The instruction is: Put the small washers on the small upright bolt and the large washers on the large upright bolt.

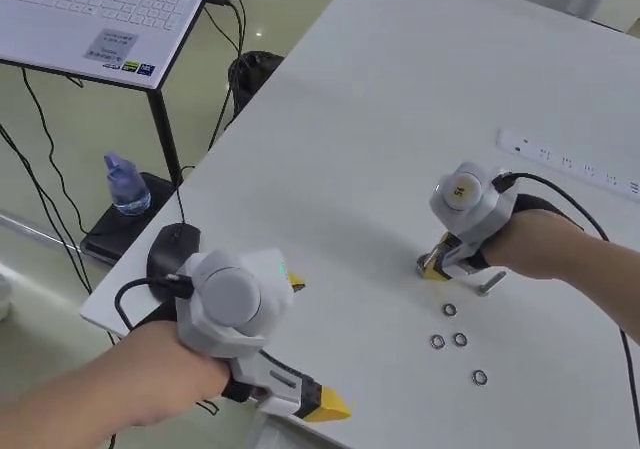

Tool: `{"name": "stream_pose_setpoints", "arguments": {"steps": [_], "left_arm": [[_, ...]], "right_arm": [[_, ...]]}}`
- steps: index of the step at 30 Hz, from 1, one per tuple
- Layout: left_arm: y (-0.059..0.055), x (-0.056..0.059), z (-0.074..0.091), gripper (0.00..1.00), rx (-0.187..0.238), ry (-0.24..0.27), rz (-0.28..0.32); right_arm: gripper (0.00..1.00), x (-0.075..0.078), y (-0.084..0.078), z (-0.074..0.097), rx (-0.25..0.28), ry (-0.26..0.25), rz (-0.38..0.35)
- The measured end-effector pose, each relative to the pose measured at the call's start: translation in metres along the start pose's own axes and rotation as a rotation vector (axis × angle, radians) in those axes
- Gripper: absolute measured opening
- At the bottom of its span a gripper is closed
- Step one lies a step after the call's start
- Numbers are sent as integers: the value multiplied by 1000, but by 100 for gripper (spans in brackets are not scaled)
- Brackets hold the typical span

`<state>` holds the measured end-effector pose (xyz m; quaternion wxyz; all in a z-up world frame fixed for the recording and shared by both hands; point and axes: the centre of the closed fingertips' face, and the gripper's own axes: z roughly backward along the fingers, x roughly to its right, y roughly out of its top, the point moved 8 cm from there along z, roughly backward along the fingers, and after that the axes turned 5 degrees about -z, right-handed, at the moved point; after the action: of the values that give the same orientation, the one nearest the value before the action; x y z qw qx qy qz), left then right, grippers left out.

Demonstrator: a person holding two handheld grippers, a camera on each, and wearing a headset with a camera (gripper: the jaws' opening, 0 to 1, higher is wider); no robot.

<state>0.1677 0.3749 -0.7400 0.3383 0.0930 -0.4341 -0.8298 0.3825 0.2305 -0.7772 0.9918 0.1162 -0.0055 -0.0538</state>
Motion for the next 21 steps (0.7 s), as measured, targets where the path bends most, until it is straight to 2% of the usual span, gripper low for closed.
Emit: {"name": "stream_pose_setpoints", "arguments": {"steps": [12,17,21], "left_arm": [[3,-1,-3,93,7,12,-11],[5,-1,-4,93,10,16,-9],[6,-1,-5,93,8,17,-7]], "right_arm": [[25,1,1,0,4,-6,28],[27,5,0,3,20,-7,37],[32,4,0,9,42,2,30]]}}
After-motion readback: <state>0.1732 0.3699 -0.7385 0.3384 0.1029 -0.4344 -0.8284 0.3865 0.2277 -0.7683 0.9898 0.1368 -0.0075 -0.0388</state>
